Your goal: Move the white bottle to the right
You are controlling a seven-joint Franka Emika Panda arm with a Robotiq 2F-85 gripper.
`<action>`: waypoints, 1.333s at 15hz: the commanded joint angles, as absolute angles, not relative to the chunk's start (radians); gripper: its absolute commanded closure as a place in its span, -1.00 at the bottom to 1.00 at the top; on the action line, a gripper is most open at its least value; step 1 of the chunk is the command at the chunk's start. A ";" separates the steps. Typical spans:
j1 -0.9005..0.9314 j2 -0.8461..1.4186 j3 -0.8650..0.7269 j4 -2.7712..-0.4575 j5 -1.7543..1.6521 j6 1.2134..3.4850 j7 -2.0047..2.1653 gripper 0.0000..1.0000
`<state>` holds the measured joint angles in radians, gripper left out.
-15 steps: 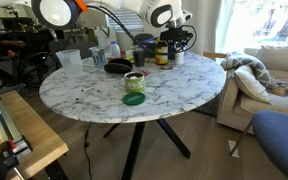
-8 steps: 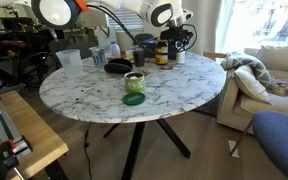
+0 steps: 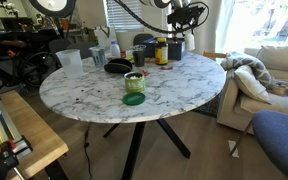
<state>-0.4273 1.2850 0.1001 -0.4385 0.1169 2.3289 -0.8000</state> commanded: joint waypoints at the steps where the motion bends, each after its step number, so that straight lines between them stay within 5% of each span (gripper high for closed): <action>1: -0.482 1.236 0.139 -0.437 0.132 2.278 -0.971 0.48; 11: -0.620 1.181 0.182 -0.430 0.208 2.100 -1.177 0.48; 20: -0.770 1.159 0.255 -0.422 0.308 1.631 -1.603 0.48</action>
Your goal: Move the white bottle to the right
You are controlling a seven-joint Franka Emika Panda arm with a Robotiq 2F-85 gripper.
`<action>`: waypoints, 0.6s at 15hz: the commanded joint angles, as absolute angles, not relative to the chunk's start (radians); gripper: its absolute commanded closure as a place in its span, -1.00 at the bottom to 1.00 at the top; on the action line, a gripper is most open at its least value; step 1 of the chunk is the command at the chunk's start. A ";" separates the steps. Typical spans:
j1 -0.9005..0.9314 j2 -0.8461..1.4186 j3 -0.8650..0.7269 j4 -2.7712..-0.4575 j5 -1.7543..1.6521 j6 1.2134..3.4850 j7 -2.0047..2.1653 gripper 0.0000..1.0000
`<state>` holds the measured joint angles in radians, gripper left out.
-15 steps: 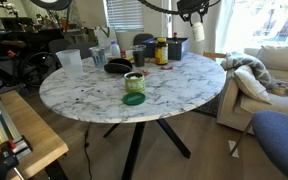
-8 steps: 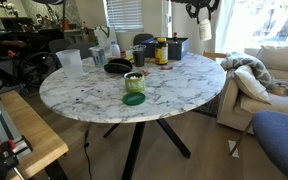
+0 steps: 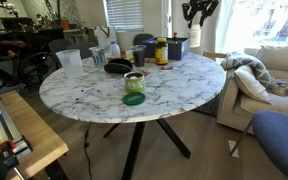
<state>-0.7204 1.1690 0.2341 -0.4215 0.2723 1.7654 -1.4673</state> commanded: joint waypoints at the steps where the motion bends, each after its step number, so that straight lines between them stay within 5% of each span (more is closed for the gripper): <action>1: -0.784 1.157 0.254 -0.420 0.310 1.574 -1.648 0.48; 5: -0.825 1.155 0.240 -0.418 0.311 1.431 -1.782 0.48; 6: -0.804 1.159 0.223 -0.418 0.305 1.468 -1.717 -0.02; 9: -0.818 1.159 0.223 -0.418 0.307 1.449 -1.755 -0.02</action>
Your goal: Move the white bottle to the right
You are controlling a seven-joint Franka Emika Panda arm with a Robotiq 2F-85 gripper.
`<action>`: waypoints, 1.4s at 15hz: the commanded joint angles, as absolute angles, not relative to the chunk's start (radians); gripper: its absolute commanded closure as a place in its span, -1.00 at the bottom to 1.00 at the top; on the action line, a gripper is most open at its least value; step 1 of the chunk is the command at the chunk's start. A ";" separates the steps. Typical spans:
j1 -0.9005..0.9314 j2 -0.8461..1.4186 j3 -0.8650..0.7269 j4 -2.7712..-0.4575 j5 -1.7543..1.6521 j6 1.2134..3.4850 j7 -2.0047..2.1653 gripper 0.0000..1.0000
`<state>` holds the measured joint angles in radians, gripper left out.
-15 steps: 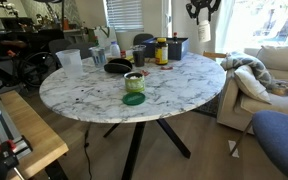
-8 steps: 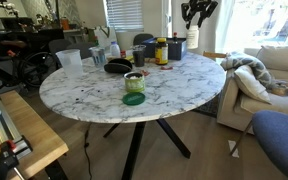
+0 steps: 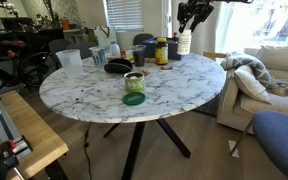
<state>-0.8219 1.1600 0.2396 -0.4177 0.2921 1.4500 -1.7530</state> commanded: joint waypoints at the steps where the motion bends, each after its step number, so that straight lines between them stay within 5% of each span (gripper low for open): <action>1: -0.817 1.159 0.223 -0.418 0.307 1.449 -1.756 -0.02; 2: -0.816 1.159 0.223 -0.418 0.307 1.449 -1.756 0.48; 11: -0.803 1.076 0.172 -0.416 0.227 1.043 -2.085 0.48; 21: -0.736 1.042 0.195 -0.416 0.295 1.061 -2.161 0.48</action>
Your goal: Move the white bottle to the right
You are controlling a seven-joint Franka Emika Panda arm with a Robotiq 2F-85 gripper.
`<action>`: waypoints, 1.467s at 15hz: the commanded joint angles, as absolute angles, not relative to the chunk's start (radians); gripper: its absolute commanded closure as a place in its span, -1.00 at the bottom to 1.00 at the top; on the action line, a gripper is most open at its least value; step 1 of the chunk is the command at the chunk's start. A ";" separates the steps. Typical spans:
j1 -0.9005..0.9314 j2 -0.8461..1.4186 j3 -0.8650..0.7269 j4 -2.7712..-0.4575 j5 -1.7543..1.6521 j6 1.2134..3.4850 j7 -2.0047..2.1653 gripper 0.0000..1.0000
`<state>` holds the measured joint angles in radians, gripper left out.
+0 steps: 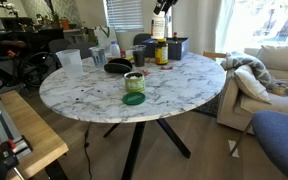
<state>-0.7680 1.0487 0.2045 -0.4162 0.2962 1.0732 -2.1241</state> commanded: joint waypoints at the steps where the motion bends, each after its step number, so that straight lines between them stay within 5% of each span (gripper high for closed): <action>1: -0.719 1.041 0.190 -0.416 0.286 1.053 -2.172 0.48; 3: -0.688 1.040 0.186 -0.416 0.275 1.011 -2.195 0.48; 4: -0.706 1.045 0.189 -0.417 0.303 1.046 -2.147 -0.02; 7: -0.680 1.045 0.185 -0.417 0.300 1.030 -2.157 -0.02; 8: -0.680 1.045 0.185 -0.417 0.299 1.029 -2.159 0.48; 20: -0.889 1.100 0.189 -0.422 0.337 1.202 -2.166 0.48; 21: -0.902 1.106 0.189 -0.422 0.338 1.202 -2.167 -0.02; 22: -0.906 1.107 0.189 -0.422 0.338 1.202 -2.167 -0.02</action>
<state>-0.9065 1.1083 0.1916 -0.4224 0.3353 1.2036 -2.1673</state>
